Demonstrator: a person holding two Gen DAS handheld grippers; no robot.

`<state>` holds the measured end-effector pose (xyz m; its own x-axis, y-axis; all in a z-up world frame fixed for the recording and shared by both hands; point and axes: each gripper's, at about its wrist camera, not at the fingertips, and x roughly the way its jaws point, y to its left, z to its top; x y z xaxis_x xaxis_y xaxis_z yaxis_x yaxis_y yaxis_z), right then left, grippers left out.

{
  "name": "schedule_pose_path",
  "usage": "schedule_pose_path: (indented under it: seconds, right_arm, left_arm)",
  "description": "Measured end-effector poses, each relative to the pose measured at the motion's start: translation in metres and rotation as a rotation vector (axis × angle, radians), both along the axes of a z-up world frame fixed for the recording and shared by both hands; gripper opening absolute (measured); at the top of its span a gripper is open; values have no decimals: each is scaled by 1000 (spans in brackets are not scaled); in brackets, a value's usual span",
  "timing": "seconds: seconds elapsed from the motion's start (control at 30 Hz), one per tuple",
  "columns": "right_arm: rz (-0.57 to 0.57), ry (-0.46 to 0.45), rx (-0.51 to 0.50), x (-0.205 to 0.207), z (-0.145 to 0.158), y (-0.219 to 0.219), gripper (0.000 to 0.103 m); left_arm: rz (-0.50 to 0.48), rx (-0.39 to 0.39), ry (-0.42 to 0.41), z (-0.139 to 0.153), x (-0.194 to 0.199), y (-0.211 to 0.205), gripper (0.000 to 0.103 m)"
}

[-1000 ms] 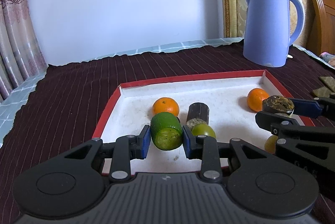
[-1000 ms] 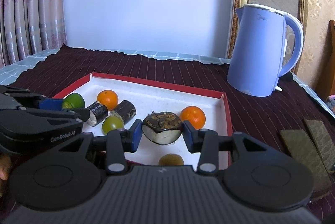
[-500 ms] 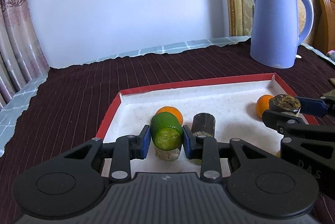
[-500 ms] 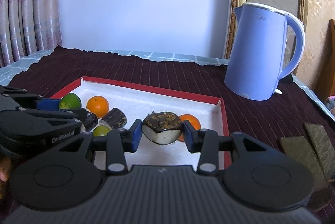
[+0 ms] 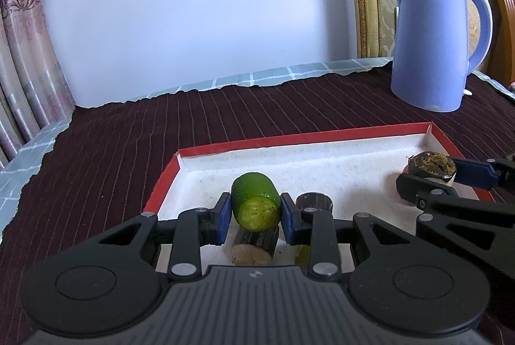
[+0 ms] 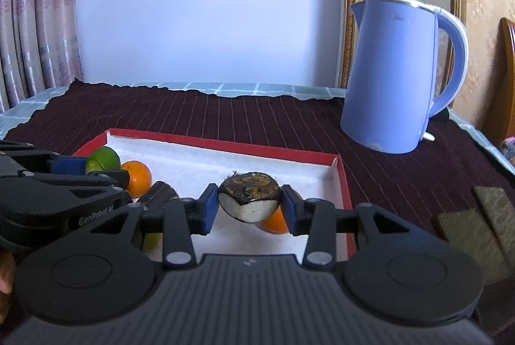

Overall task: Organize fruits
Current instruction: 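Carry the lime over the tray with the left tool while the right tool carries the brown piece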

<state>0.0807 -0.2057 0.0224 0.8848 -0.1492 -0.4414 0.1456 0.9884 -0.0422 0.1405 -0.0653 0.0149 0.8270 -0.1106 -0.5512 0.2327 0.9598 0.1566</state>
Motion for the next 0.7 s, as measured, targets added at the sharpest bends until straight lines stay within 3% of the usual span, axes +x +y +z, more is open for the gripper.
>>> schedule_pose_path:
  seconds: [0.7]
  right_arm:
    - [-43,-21,-29,28,7,-4,39]
  left_arm:
    - [13,19,-27,1,20,-10,31]
